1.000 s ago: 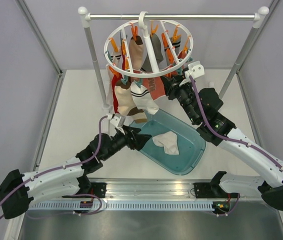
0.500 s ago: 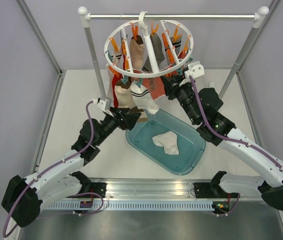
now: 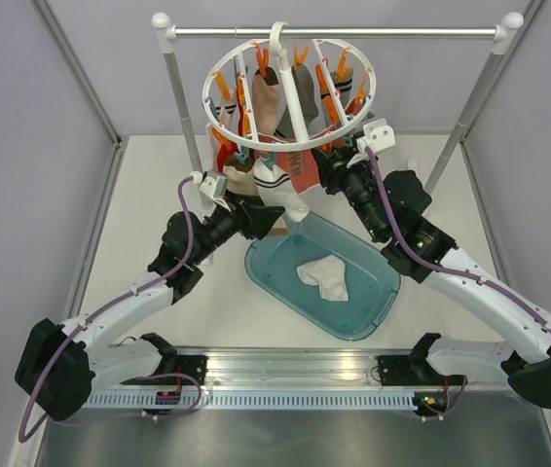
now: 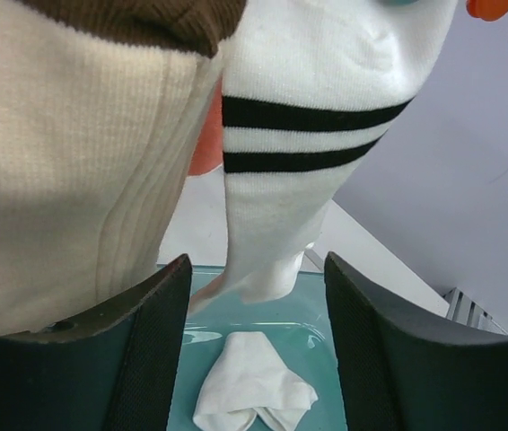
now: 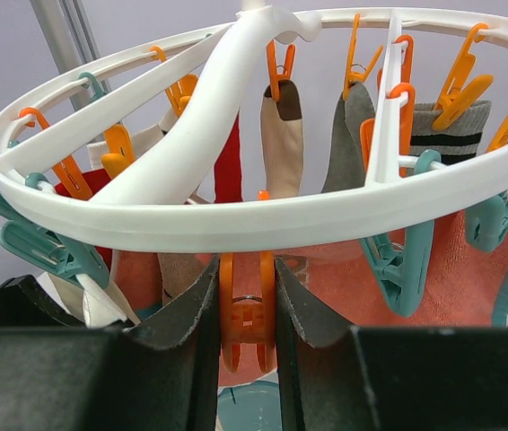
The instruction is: Remove the socks clipped to the hanger
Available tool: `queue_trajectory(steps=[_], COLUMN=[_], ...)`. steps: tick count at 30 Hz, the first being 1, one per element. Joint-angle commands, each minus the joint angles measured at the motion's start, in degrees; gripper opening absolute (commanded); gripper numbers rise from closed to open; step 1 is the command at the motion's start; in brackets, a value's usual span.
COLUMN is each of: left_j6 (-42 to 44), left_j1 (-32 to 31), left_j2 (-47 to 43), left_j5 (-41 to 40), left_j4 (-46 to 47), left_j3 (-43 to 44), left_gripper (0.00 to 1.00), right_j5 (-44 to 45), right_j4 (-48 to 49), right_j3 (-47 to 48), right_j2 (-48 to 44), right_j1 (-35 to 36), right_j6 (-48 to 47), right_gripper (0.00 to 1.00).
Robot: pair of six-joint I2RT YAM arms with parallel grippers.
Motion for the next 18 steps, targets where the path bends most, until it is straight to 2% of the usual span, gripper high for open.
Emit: queue_trajectory(steps=[1,3,4,6,8,10,11,14,18], left_j6=[1.15,0.71,0.62,0.71,0.80,0.89,0.88,0.97,2.20], left_j1=[0.09,-0.17,-0.35,-1.05,-1.58,-2.37,-2.63,-3.95,-6.15], left_j2=[0.23,0.23,0.14,0.14,0.23,0.32,0.23,-0.12,-0.65], left_j5=[2.85,3.11,3.11,2.94,2.50,2.41,2.23,1.44,-0.58], left_j4=[4.30,4.30,4.39,4.13,4.21,3.95,3.95,3.25,0.79], left_j3=[2.05,1.44,1.26,0.82,0.64,0.64,0.64,0.56,0.73], left_gripper=[0.64,0.50,0.37,0.24,0.18,0.03,0.02,0.02,0.02], right_j5=[-0.19,-0.11,-0.02,-0.11,-0.19,-0.11,-0.11,-0.02,-0.63], right_j4=[-0.10,-0.19,-0.36,-0.63,-0.80,-1.15,-1.59,-3.26,-4.93], right_j3=[1.98,1.89,1.80,1.63,1.45,1.10,1.01,0.66,-0.83], right_j2=[0.27,0.18,0.18,-0.25,-0.61,-1.04,-1.13,-1.75,-4.29], right_j1=[0.21,0.21,0.21,0.21,0.30,0.13,0.21,0.21,0.13], right_j6=[-0.03,0.15,0.32,0.59,1.11,1.64,1.82,2.95,4.36], right_gripper=[0.26,0.26,0.26,0.26,0.27,0.28,0.29,0.41,0.69])
